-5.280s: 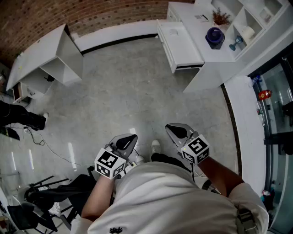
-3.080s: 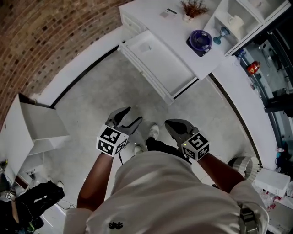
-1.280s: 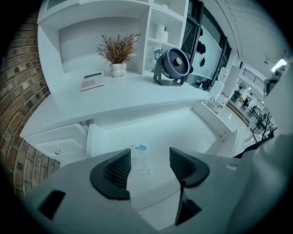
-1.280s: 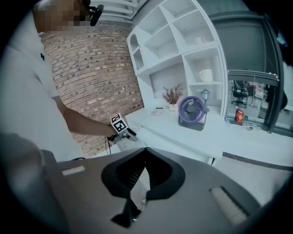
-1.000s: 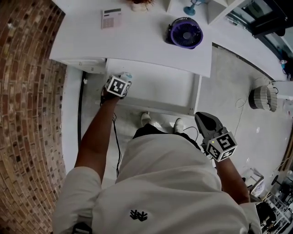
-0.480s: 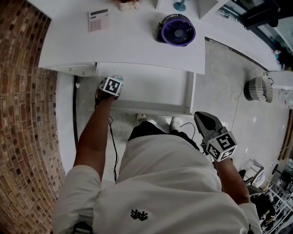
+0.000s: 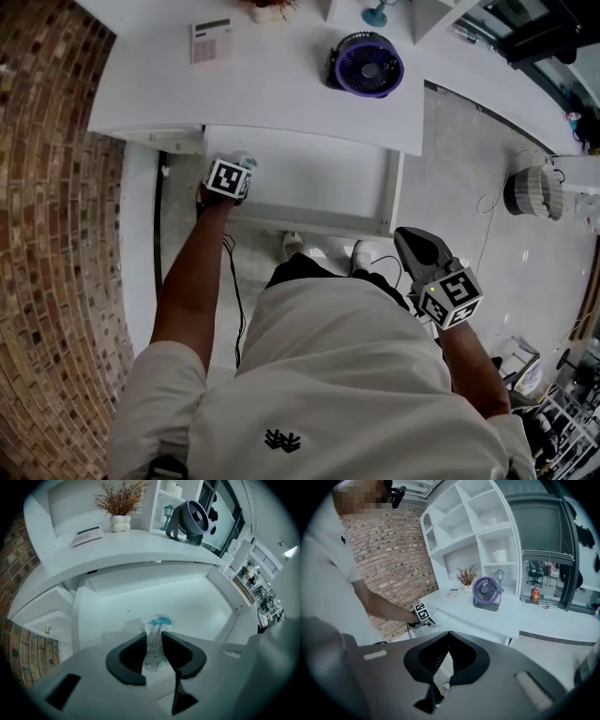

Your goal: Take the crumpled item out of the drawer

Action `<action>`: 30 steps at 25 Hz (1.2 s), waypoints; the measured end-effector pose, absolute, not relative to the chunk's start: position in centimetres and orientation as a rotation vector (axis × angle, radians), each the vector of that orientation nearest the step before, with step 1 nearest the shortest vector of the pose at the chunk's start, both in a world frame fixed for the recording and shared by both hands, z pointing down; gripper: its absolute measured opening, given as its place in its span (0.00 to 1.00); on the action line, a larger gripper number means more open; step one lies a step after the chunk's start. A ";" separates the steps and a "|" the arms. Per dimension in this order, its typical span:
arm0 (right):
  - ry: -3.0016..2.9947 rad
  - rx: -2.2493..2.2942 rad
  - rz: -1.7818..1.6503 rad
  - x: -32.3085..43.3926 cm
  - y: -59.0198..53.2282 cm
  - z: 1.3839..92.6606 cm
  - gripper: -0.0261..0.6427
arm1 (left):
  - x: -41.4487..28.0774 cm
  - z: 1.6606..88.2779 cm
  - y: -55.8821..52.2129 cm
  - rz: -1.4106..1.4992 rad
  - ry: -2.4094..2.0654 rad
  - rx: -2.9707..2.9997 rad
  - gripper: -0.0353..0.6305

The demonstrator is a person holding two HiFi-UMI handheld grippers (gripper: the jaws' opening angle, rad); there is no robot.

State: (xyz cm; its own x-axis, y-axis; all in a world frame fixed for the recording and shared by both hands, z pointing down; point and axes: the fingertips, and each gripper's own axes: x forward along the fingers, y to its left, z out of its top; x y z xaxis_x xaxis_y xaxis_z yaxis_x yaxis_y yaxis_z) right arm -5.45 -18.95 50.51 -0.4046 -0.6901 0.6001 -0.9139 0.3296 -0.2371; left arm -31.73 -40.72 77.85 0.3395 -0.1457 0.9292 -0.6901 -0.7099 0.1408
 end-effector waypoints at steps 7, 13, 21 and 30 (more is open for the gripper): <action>-2.262 1.401 0.775 -4.5 -18.5 49.8 0.06 | -30.7 74.4 -39.7 1.283 -0.792 2.105 0.20; -2.315 1.360 0.786 -1.8 -17.5 49.7 0.06 | -28.2 71.1 -38.2 1.185 -0.873 2.103 0.18; -2.390 1.276 0.756 2.1 -16.6 49.2 0.06 | -25.1 66.8 -35.2 1.029 -0.983 2.094 0.15; -2.476 1.180 0.728 5.3 -15.4 49.0 0.06 | -20.6 62.2 -30.5 0.889 -1.060 2.106 0.14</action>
State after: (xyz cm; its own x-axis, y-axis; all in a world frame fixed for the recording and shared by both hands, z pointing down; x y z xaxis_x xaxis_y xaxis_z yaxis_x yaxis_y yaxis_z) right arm 5.32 -15.37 48.98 -0.6163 -0.6325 0.4691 -0.7857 0.5336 -0.3128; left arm -20.56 -30.52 62.18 0.4534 -0.4320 0.7796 -0.8430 -0.4919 0.2177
